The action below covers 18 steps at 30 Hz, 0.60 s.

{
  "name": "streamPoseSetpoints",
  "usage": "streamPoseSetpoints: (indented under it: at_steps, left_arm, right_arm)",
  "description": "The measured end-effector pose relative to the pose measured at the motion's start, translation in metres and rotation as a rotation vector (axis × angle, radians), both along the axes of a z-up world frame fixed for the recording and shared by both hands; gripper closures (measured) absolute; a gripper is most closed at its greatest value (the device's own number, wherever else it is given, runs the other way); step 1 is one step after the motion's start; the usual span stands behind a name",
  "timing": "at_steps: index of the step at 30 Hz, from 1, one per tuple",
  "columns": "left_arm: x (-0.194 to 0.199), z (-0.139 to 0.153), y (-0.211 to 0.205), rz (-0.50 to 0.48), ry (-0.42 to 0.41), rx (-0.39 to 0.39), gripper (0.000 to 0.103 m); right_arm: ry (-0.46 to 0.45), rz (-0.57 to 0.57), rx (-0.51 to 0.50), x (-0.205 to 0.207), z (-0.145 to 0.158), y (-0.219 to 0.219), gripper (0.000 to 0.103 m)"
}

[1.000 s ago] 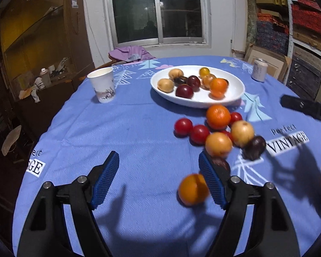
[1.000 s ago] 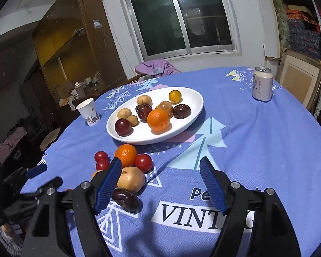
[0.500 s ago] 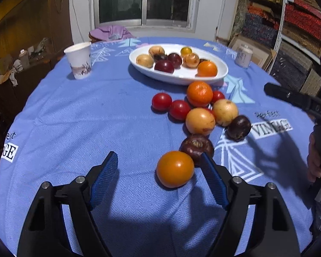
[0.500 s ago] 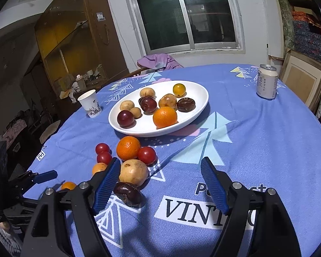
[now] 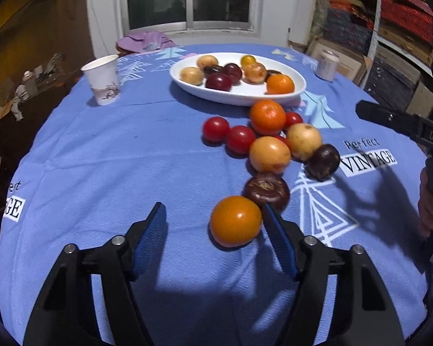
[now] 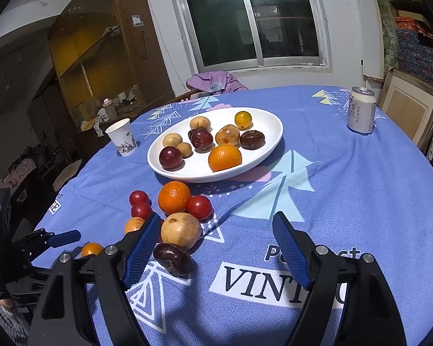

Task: Organize fruits
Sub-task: 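Grasp an orange tangerine with the left tool while the right tool grasps a dark mangosteen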

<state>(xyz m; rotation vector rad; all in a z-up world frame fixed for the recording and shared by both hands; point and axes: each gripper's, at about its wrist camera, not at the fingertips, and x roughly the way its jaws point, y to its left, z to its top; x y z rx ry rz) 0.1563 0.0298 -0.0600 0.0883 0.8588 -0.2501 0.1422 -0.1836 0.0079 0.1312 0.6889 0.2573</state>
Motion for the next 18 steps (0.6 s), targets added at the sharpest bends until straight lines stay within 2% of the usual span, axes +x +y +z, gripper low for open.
streamPoseSetpoints:
  at_steps: [4,8,15,18]
  left_arm:
    - [0.011,-0.008,0.001,-0.019,0.066,-0.043,0.046]
    - [0.011,-0.008,-0.002,-0.040,0.062,-0.051,0.054]
    - [0.013,-0.012,-0.004,-0.065,0.097,-0.079,0.054]
    - [0.011,-0.013,-0.006,-0.071,0.095,-0.069,0.064]
  right_arm:
    - [0.002,0.003,-0.004,0.000,-0.001,0.001,0.022]
    - [0.004,0.006,-0.004,0.000,-0.001,0.001,0.022]
    - [0.016,0.036,-0.028,-0.001,-0.004,0.011,0.022]
    - [0.026,0.047,-0.040,-0.002,-0.007,0.015,0.022]
